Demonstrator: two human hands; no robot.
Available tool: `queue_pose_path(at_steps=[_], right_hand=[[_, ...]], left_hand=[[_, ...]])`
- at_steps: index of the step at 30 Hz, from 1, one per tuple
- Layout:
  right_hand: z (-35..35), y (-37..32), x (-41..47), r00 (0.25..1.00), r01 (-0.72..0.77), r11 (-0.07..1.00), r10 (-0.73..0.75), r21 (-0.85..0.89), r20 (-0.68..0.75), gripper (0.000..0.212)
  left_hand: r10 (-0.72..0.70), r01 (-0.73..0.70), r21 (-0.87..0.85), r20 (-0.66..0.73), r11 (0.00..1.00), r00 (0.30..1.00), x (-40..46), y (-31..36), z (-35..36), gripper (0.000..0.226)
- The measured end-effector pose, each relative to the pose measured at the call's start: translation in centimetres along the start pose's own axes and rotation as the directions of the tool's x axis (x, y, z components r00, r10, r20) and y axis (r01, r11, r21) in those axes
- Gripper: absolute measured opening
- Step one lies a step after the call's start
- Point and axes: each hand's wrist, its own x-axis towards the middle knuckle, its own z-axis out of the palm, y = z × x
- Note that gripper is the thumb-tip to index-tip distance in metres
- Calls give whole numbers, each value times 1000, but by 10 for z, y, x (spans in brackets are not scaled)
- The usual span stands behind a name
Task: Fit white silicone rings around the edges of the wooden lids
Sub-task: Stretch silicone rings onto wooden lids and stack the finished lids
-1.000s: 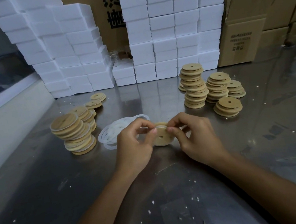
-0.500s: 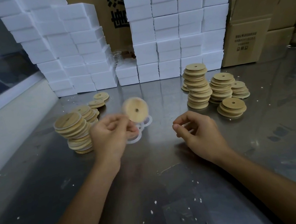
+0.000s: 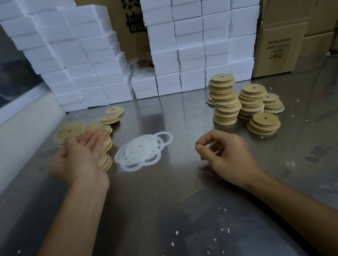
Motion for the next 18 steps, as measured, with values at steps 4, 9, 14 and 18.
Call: queue_pose_path(at_steps=[4, 9, 14, 18], right_hand=[[0, -1, 0, 1000, -8, 1000, 8, 6, -9, 2], [0, 0, 1, 999, -18, 999, 20, 31, -48, 4], [-6, 3, 3, 993, 19, 1000, -20, -13, -114, 3], [-17, 9, 8, 973, 17, 996, -38, -91, -229, 4]], left_hand=[[-11, 11, -3, 6, 1000, 1000, 4, -2, -2, 19], [27, -27, 8, -33, 1000, 999, 1, -3, -2, 19], [207, -203, 178, -4, 963, 978, 0, -12, -1, 7], [300, -422, 394, 336, 816, 893, -4, -26, -5, 14]])
